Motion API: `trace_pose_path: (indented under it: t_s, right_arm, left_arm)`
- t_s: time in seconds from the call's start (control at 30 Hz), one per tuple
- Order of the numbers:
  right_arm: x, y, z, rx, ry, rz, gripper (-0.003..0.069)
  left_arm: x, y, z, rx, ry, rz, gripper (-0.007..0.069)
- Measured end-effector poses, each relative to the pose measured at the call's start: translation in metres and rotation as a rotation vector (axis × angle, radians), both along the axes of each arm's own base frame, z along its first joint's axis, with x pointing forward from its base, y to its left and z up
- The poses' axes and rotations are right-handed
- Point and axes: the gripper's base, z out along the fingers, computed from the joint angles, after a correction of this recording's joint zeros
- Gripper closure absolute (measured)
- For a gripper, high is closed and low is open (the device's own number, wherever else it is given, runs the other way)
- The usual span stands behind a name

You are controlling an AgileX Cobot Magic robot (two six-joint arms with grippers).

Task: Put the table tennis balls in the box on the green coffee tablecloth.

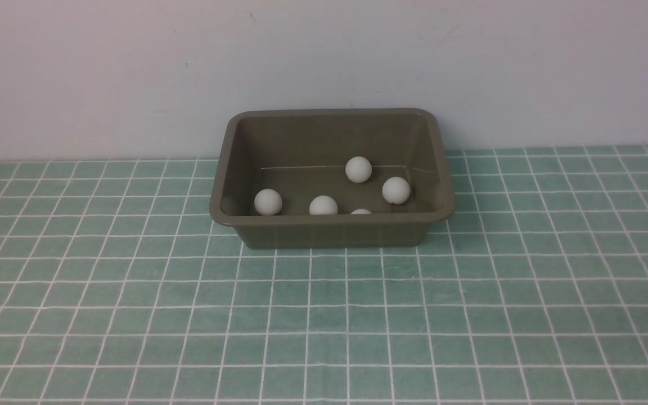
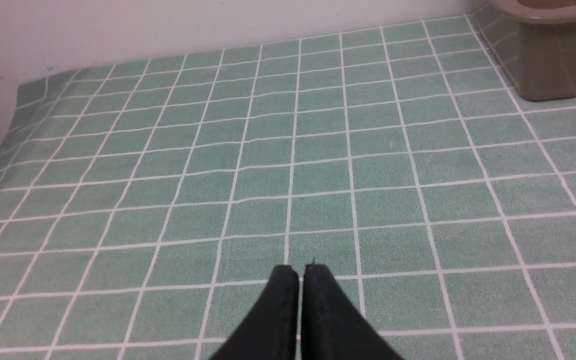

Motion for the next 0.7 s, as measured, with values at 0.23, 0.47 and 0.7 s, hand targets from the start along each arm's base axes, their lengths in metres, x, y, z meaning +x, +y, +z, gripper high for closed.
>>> trace_pose_path:
  t_s: [0.23, 0.47, 0.7]
  right_arm:
    - [0.0, 0.0, 0.0, 0.0, 0.0, 0.0, 0.0676]
    - [-0.0001, -0.0003, 0.0002, -0.009, -0.004, 0.004, 0.0676]
    - [-0.0034, -0.0049, 0.0035, -0.024, -0.23, -0.039, 0.0676]
  left_arm:
    - [0.0, -0.0001, 0.0, 0.008, 0.001, -0.004, 0.0629]
    - [0.0, -0.0001, 0.0, 0.007, 0.0, -0.004, 0.0629]
    - [0.0, -0.0002, 0.0, 0.006, 0.0, -0.004, 0.0629]
